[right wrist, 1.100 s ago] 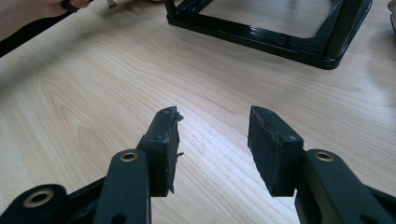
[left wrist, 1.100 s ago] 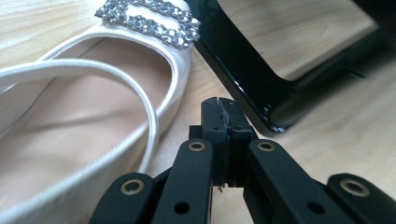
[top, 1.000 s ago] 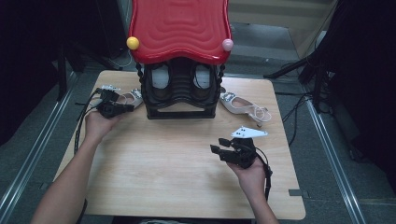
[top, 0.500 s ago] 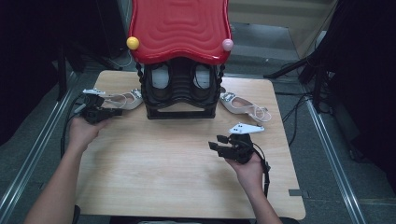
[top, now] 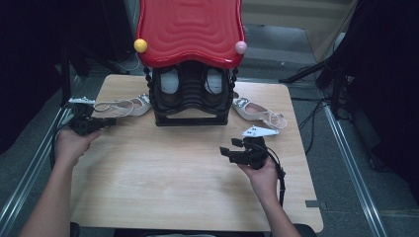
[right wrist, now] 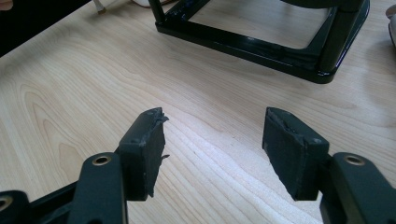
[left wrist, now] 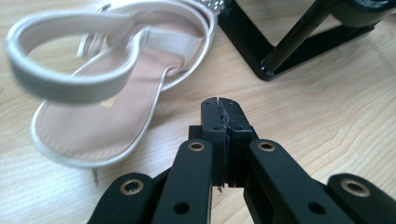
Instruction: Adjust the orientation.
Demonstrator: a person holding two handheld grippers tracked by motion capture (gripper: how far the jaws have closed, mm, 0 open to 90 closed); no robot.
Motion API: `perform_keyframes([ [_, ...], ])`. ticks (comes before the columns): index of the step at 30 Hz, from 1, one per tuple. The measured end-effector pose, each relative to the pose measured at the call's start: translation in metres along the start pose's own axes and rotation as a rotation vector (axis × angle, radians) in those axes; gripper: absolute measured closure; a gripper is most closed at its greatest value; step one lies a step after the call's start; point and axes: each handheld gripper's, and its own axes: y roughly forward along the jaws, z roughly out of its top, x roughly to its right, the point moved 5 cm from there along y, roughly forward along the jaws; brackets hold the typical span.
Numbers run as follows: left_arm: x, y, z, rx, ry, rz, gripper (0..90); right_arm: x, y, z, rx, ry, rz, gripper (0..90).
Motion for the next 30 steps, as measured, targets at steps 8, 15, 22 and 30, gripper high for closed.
perform_keyframes([
  [8,-0.016,-0.006,-0.011,-0.006,-0.027,0.015,90.0,0.001,-0.001,0.001,0.003,0.008,0.003,41.1],
  [15,-0.034,-0.006,-0.021,-0.033,-0.037,0.069,90.0,0.001,0.000,0.001,0.005,0.009,0.002,41.7],
  [22,-0.054,-0.001,-0.026,-0.054,-0.059,0.112,90.0,0.000,0.000,0.000,0.001,0.006,0.003,42.3],
  [30,-0.067,0.010,-0.022,-0.040,-0.087,0.133,90.0,0.000,-0.001,-0.003,-0.004,0.011,-0.002,42.5],
])
